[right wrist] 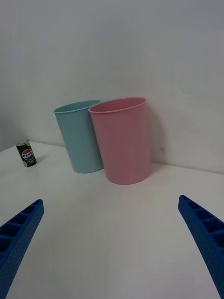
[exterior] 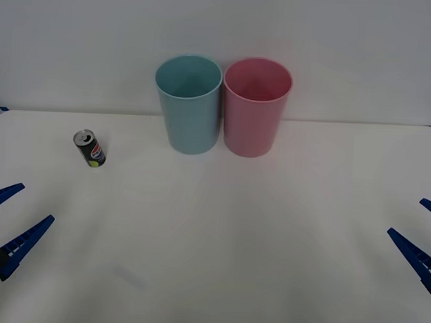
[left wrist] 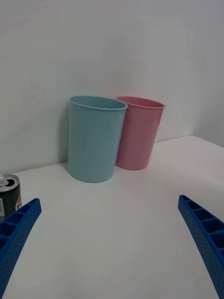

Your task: Grasp the object on the table and drop it into the matching bin: aluminum can to the light blue bin, PET bottle to the pink bin.

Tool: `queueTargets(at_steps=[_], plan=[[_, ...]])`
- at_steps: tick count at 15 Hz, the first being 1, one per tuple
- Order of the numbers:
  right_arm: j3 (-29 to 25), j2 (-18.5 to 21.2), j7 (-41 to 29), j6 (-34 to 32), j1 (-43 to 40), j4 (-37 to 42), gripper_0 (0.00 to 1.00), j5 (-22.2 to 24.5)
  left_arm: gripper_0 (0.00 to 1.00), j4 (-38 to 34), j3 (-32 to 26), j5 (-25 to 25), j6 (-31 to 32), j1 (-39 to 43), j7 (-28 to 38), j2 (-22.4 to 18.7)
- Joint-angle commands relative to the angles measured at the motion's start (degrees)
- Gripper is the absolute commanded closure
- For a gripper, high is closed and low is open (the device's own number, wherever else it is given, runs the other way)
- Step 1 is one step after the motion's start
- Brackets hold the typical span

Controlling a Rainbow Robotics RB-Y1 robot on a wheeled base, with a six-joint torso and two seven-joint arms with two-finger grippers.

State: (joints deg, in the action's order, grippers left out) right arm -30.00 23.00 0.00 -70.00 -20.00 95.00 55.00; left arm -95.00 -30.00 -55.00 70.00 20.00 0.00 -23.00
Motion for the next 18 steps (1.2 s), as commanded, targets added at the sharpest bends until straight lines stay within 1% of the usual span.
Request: queueTargets(at_steps=[1,3,5,11,18], plan=[[0.0,0.0,0.0,0.0,0.0,0.0,0.00,0.0,0.00,0.0,0.0,0.0,0.0,0.0,0.0,0.0],[0.0,0.0,0.0,0.0,0.0,0.0,0.00,0.0,0.00,1.0,-0.4,0.4,-0.3,-0.4,0.0,1.6],[0.0,0.0,0.0,0.0,0.0,0.0,0.00,0.0,0.00,1.0,-0.2,1.4,-0.5,-0.5,0.0,1.3],[0.0,0.0,0.0,0.0,0.0,0.0,0.00,0.0,0.00,1.2,-0.1,0.6,-3.0,0.1,-0.3,1.3],[0.0,0.0,0.0,0.0,0.0,0.0,0.00,0.0,0.00,1.2,3.9,0.7,-14.7,2.7,-2.4,1.4]])
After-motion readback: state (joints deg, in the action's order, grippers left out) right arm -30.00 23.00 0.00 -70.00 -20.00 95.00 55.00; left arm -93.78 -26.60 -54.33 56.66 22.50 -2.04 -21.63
